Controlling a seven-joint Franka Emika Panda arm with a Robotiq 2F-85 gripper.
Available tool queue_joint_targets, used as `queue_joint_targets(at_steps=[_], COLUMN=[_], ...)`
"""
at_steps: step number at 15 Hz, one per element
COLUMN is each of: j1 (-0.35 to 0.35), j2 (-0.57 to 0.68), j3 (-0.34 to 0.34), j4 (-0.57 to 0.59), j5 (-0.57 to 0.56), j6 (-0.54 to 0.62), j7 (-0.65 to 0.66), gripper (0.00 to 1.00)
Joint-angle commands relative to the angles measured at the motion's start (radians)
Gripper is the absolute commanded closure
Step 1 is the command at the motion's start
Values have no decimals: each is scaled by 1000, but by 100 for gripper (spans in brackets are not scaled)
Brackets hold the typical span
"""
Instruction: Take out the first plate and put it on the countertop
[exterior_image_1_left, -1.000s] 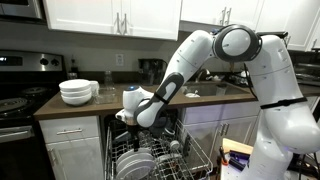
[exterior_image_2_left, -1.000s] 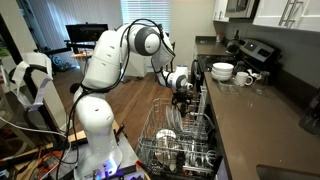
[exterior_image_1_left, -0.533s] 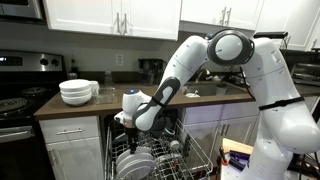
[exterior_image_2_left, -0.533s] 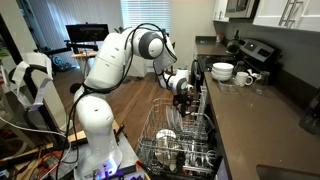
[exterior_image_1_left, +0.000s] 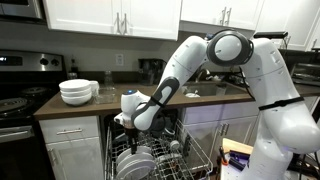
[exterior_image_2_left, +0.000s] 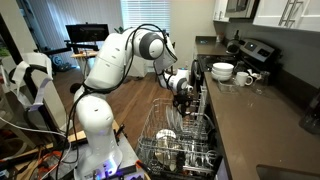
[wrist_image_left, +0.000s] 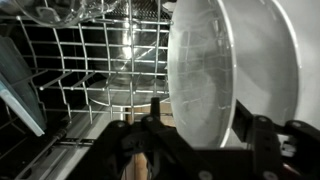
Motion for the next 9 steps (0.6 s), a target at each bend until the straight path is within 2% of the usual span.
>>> queue_joint_targets(at_steps=[1, 2, 3, 5, 6, 7, 9], j1=[-24, -25, -25, -27, -29, -29, -35], j2=[-4, -4, -3, -2, -3, -3, -3], j3=[21, 24, 25, 25, 26, 25, 26], j4=[34, 42, 50, 62, 67, 71, 76], j5=[21, 24, 27, 31, 34, 33, 37], j6=[-100, -120, -138, -170, -182, -194, -210], j7=[-38, -41, -43, -47, -50, -49, -53], gripper=[57, 67, 72, 70, 44, 43, 33])
